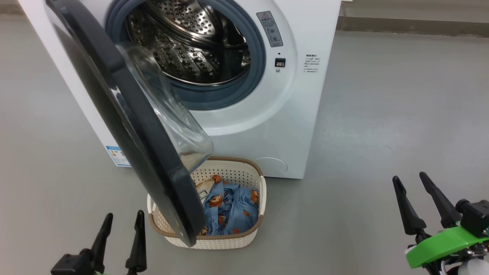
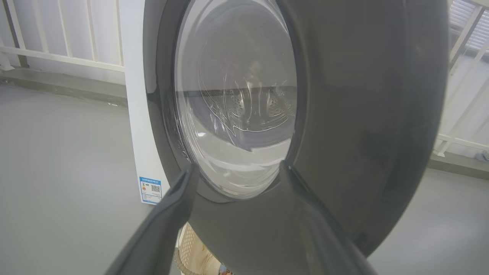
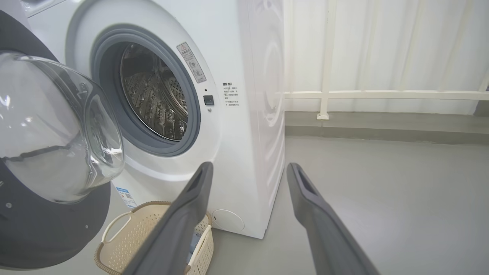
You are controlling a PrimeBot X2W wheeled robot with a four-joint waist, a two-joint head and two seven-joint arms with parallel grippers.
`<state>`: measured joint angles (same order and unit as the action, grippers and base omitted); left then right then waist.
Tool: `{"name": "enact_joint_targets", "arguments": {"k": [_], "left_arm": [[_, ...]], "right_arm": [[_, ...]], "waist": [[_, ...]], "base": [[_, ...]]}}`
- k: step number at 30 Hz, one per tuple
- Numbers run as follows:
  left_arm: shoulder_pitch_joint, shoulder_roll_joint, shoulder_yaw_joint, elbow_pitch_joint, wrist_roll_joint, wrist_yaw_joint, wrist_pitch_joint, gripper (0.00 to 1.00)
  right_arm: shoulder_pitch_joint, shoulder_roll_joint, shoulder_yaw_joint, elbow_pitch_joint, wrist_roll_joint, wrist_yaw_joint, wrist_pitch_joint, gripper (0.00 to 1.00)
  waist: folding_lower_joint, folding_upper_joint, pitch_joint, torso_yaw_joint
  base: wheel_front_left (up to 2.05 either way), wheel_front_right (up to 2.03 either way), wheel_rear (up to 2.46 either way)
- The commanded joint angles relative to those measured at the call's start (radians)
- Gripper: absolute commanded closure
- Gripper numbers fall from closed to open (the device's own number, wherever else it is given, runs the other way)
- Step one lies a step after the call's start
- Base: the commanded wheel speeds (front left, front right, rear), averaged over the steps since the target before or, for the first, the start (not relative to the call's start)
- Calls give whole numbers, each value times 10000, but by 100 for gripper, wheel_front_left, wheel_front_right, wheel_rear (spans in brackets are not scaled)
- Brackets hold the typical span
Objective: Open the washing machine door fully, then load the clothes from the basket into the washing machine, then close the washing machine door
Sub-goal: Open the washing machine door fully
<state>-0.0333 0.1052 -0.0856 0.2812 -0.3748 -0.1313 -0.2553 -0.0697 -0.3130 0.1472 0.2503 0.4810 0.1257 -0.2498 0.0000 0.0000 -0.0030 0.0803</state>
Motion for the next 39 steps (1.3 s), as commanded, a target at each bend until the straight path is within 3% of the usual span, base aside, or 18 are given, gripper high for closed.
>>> {"name": "enact_joint_targets", "arguments": {"k": [1, 6, 21, 22, 23, 33, 39], "left_arm": [[-262, 100, 324, -300, 133, 6, -65, 0], [-228, 100, 333, -283, 127, 6, -65, 0], [-269, 167, 400, -366, 149, 6, -65, 0], [-286, 165, 404, -394, 143, 6, -65, 55], [-309, 163, 432, -458, 158, 6, -65, 98], [-549, -76, 906, -2473, 361, 6, -65, 100], [-535, -263, 329, -5116, 781, 129, 46, 100]], "right_arm": [[84, -126, -49, -277, -325, 50, -119, 0], [400, 71, -245, -114, -1101, 50, -119, 0], [583, 447, -817, -75, -1450, 50, -120, 0], [578, 447, -827, -82, -1460, 50, -120, 0], [578, 438, -819, -89, -1476, 50, -120, 0], [535, 392, -843, -108, -1548, 50, -120, 0], [505, 381, -861, -189, -1596, 50, -120, 0]], "waist": [[0, 0, 5, 50], [0, 0, -25, 124], [0, 0, 3, 144], [0, 0, 7, 148], [0, 0, 8, 155], [0, 0, 3, 265], [0, 0, -22, 250]], "base": [[0, 0, 0], [0, 0, 0], [0, 0, 0], [0, 0, 0], [0, 0, 0], [0, 0, 0], [0, 0, 0]]}}
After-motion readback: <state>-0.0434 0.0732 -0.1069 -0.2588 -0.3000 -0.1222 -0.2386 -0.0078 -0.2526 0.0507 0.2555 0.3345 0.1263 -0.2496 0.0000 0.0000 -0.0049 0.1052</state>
